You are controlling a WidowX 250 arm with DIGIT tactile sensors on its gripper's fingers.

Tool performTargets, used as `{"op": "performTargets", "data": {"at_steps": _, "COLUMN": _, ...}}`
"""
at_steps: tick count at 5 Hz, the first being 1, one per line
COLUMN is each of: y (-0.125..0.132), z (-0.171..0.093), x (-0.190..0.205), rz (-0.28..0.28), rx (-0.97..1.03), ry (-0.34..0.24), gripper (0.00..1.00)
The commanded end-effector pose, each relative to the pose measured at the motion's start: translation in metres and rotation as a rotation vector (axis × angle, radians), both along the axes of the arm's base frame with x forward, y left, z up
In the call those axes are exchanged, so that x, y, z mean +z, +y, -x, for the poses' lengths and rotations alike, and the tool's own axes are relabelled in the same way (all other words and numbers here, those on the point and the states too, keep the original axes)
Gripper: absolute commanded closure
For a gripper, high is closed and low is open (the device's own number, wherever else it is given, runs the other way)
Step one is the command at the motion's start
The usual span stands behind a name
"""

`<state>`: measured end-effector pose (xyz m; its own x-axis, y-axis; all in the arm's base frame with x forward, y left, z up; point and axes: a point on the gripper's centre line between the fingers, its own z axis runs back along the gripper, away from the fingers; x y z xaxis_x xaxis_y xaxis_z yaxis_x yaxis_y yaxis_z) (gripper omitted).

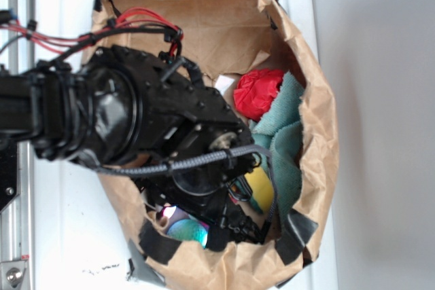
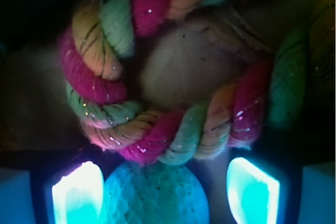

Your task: Grab the green ball.

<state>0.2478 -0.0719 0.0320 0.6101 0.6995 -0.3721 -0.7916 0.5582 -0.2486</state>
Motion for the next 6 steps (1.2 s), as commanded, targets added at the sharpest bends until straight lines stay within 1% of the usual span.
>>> {"op": "performTargets", "data": {"at_steps": 1, "y": -0.0271, "z": 0.0054, "x": 0.0206, "rz": 0.080, "rx": -0.053, "ry": -0.017, "gripper": 0.00}}
{"op": "performTargets", "data": {"at_steps": 2, "y": -0.0322, "z": 0.0076, "x": 0.0236, "rz": 0.086, "rx": -0.063, "ry": -0.018, "gripper": 0.00}}
{"op": "performTargets", "data": {"at_steps": 4, "y": -0.0341, "z": 0.0125, "x": 0.0265, "rz": 0.096, "rx": -0.077, "ry": -0.016, "gripper": 0.00}}
{"op": "performTargets", "data": {"at_steps": 5, "y": -0.0319, "z": 0.0120, "x": 0.0239, "rz": 0.086, "rx": -0.060, "ry": -0.036, "gripper": 1.00}}
{"op": "performTargets", "data": {"at_steps": 6, "y": -0.0290, "z": 0.0118, "x": 0.0222, "rz": 0.078, "rx": -0.054, "ry": -0.037, "gripper": 1.00}}
